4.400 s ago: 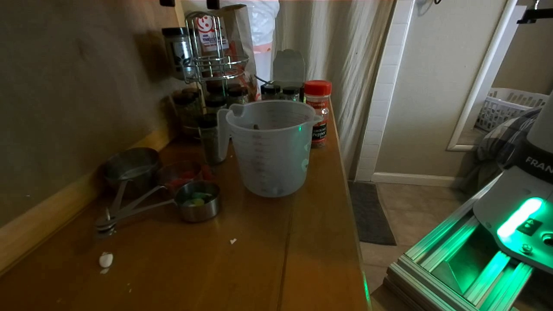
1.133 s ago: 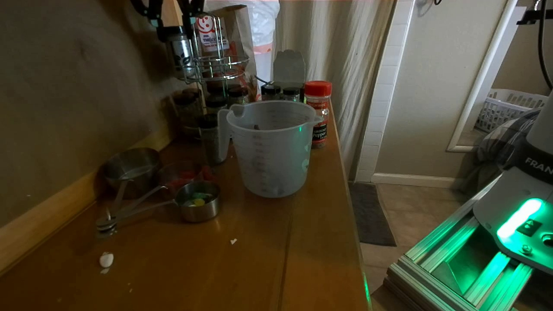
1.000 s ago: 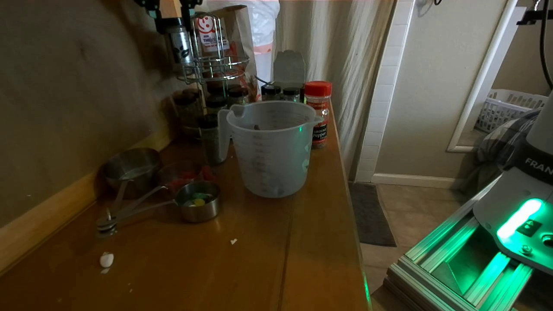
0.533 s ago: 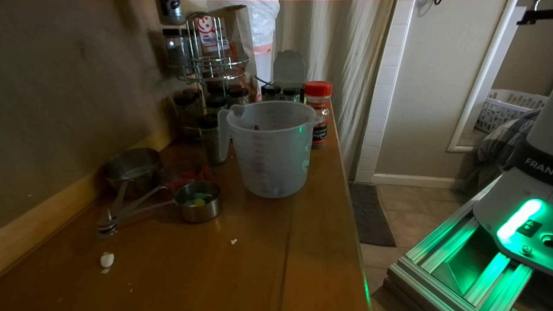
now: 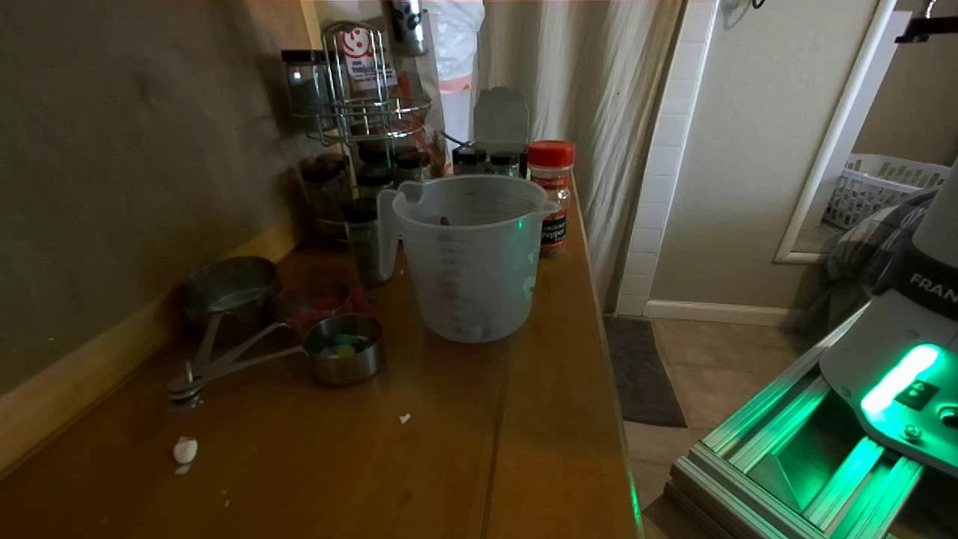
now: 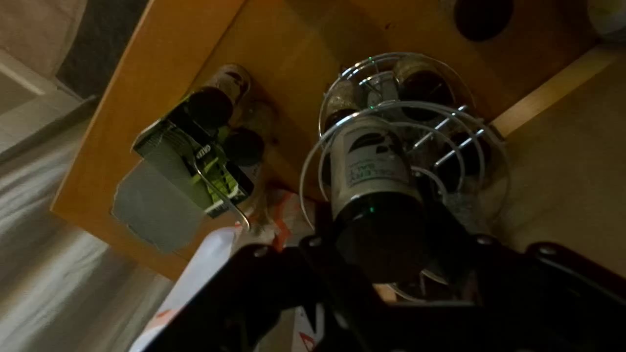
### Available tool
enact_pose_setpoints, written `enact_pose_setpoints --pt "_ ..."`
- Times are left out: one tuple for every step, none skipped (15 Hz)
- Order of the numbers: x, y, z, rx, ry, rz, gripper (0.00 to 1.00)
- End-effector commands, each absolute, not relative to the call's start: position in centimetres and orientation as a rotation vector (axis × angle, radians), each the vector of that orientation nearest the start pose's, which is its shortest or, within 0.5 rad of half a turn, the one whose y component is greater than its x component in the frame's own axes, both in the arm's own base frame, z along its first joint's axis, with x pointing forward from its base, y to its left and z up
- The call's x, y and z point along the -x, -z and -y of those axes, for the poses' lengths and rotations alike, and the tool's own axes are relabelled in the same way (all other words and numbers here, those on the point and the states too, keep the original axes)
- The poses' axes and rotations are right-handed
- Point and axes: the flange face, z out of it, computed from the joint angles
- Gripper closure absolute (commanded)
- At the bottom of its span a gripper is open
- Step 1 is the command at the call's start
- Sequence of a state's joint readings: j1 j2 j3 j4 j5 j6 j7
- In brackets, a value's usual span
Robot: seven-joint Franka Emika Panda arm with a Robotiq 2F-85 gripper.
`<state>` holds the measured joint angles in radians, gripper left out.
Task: Remove one container from the top part of the seasoning rack and put it on the table
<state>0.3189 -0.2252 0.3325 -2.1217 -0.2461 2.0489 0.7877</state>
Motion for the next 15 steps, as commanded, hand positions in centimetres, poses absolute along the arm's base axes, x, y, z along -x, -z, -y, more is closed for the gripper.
enact_pose_setpoints --pt "-41.1 -48.9 -24.4 3.121 0.443 -0.268 0.76" --pt "-41.7 -47.6 -22.7 3.082 0.413 -0.317 0.76" --pt "-42.1 -46.5 -21.2 3.036 0.382 -0.363 0.76" --pt "-42.5 -45.4 -20.2 3.011 0.344 -0.390 0.76" --pt "-42.9 -46.6 -22.2 3.082 0.363 -0.339 0.51" --pt "-43.2 -45.7 -20.8 3.061 0.342 -0.366 0.51" --pt "-43.3 -45.0 -20.1 3.052 0.330 -0.383 0.51" --pt "-43.2 -44.7 -19.9 3.049 0.325 -0.389 0.51" --pt "-43.2 -44.7 -20.0 3.055 0.332 -0.397 0.76" --pt "-43.3 -44.9 -19.6 3.051 0.336 -0.389 0.76" --pt "-43.4 -44.9 -19.2 3.041 0.314 -0.380 0.76" --pt "-43.4 -45.2 -18.5 3.029 0.315 -0.323 0.76" --pt "-43.5 -45.3 -17.8 3.022 0.304 -0.245 0.76" --pt "-43.4 -45.2 -17.2 3.012 0.301 -0.140 0.76" --pt "-43.4 -45.1 -17.0 2.994 0.293 -0.057 0.76"
